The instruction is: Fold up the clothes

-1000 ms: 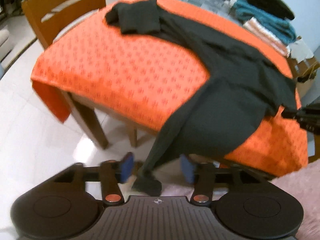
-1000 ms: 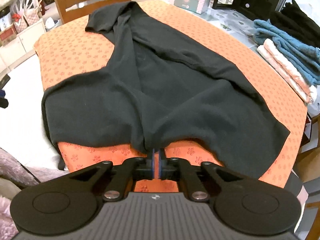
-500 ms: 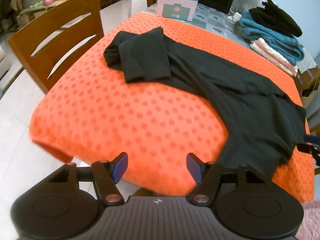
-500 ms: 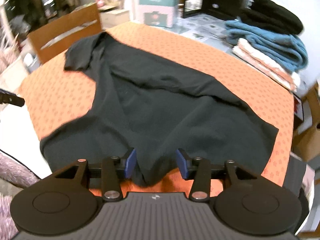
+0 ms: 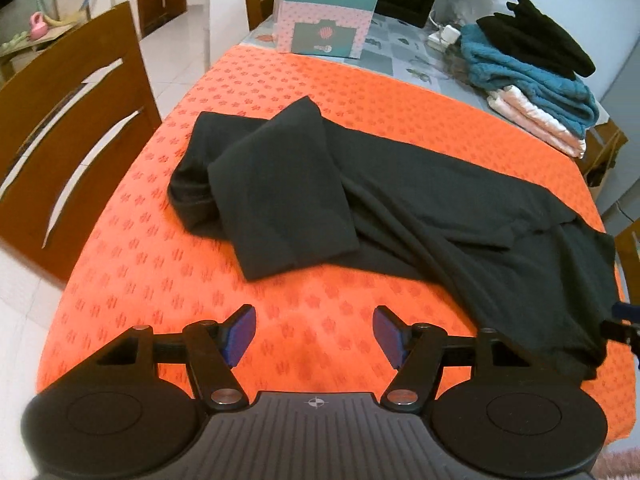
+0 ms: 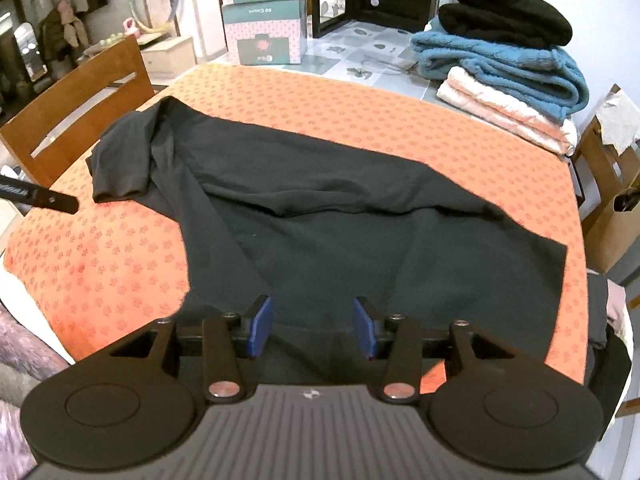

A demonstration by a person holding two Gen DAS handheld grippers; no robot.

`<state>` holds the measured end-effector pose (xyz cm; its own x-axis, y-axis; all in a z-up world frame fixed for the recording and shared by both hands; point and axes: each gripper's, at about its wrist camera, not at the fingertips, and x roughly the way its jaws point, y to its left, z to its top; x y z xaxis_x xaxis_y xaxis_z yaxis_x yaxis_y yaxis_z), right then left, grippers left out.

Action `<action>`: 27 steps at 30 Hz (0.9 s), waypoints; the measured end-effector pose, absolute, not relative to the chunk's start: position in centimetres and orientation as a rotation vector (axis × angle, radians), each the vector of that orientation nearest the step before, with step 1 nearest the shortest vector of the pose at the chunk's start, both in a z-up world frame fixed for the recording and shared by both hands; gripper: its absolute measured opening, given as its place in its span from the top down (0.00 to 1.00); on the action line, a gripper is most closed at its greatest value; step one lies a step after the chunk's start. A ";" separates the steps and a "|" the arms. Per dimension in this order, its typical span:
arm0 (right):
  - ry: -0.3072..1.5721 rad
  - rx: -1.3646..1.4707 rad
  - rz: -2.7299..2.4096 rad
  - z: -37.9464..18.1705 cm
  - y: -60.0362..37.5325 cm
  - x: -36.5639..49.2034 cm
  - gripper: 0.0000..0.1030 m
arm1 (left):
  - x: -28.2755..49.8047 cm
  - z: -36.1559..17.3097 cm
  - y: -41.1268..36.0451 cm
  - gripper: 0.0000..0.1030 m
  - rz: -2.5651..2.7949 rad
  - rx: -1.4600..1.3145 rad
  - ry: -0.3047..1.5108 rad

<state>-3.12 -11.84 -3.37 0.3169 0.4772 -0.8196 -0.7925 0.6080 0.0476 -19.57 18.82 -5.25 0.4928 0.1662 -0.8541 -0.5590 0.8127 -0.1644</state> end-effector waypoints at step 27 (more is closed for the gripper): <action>0.914 -0.336 0.632 -3.6 -7.9 -9.6 0.48 | -11.5 -8.0 23.7 0.87 0.371 -0.236 0.987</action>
